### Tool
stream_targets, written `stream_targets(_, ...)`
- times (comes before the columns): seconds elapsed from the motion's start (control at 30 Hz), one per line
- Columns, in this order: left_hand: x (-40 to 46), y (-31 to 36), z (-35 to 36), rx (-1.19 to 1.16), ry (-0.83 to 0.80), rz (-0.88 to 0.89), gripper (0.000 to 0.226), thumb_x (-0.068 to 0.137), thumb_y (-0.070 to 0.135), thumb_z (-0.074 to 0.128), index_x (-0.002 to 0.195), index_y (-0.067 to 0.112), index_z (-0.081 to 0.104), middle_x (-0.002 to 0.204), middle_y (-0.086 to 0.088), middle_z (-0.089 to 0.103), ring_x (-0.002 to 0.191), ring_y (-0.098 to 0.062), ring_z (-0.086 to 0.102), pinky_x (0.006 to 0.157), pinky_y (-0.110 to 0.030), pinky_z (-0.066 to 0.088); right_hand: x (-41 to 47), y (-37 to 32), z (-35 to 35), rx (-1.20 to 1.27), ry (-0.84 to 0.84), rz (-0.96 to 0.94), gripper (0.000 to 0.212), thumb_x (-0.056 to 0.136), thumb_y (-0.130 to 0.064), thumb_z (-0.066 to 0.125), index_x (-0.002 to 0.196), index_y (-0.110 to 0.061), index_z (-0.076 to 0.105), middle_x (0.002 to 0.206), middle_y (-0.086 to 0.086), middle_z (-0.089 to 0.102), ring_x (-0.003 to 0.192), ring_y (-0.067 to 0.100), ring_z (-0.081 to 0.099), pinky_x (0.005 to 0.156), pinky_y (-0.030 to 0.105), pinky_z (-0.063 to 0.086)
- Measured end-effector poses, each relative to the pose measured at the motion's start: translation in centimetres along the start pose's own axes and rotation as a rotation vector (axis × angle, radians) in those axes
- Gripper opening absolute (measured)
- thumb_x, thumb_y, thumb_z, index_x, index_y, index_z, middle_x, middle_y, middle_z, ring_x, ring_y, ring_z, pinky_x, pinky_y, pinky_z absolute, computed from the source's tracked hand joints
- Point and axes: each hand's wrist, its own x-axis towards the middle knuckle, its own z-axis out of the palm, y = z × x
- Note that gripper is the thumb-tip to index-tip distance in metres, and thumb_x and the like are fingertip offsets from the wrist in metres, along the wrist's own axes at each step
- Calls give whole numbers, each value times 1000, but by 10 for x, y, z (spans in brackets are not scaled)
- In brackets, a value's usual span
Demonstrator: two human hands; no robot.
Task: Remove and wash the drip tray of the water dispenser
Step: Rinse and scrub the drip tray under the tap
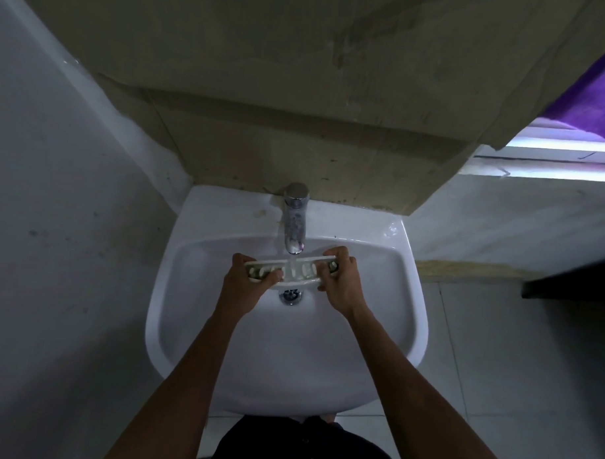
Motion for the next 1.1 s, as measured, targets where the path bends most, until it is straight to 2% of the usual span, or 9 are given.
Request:
stream_targets(0.1, -2, 4, 0, 16, 16, -14, 64, 56, 62, 82, 91, 22, 46, 81, 13, 62, 73, 1, 60, 51, -11, 37, 0, -2, 3, -9, 32, -5, 19, 97, -19, 58, 114, -17, 51, 109, 12, 45, 74, 25, 64, 56, 31, 61)
stream_targets(0.23, -4, 6, 0, 53, 84, -47, 74, 49, 68, 82, 93, 20, 46, 86, 6, 64, 77, -15, 62, 63, -24, 44, 0, -6, 6, 78, -8, -29, 17, 97, -15, 59, 112, -15, 51, 112, 14, 45, 80, 21, 64, 57, 23, 60)
stream_targets(0.33, -3, 9, 0, 119, 125, -28, 75, 48, 68, 81, 93, 21, 45, 89, 4, 62, 79, -17, 60, 60, -23, 41, -1, -4, 6, 172, -24, 31, 16, 95, -13, 62, 109, -11, 54, 115, 20, 47, 84, 26, 64, 60, 29, 62)
stream_targets(0.43, -5, 9, 2, 213, 149, -45, 75, 51, 73, 76, 98, 23, 44, 99, 0, 55, 88, -28, 63, 68, -30, 42, -3, -3, 5, 250, -41, 61, 15, 94, -14, 65, 106, -12, 56, 117, 22, 50, 90, 31, 66, 63, 33, 62)
stream_targets(0.53, -7, 8, 7, 269, 170, -4, 72, 58, 70, 72, 102, 22, 40, 101, -1, 45, 88, -38, 64, 68, -34, 41, -4, -6, 7, 294, -86, 74, 15, 96, -16, 61, 110, -12, 55, 120, 20, 49, 96, 32, 66, 67, 34, 62)
stream_targets(0.73, -3, 1, 2, 225, 102, 26, 75, 54, 80, 67, 96, 26, 35, 98, 1, 39, 87, -36, 62, 67, -33, 41, 1, -3, 2, 356, -181, 69, 14, 103, -5, 42, 113, -7, 52, 115, 19, 53, 90, 18, 63, 70, 28, 60)
stream_targets(0.87, -3, 7, 1, 202, 108, -12, 92, 33, 92, 61, 95, 28, 35, 98, 2, 38, 87, -33, 63, 68, -34, 43, 1, -4, 7, 317, -156, 91, 18, 104, -4, 38, 107, -15, 52, 119, 27, 50, 93, 27, 61, 75, 42, 62)
stream_targets(1.0, -4, 12, 2, 291, 152, -43, 100, 33, 89, 65, 102, 23, 41, 105, -3, 43, 98, -33, 61, 72, -39, 48, 2, -5, 8, 245, -151, 65, 17, 104, -8, 37, 112, -11, 51, 122, 25, 48, 98, 34, 64, 68, 30, 60)
stream_targets(1.1, -6, 15, 6, 376, 210, -20, 94, 39, 87, 66, 103, 22, 43, 110, -7, 45, 107, -35, 53, 76, -45, 50, 3, -7, 8, 235, -153, 71, 17, 104, -8, 35, 114, -10, 50, 121, 26, 49, 98, 35, 66, 67, 29, 60)
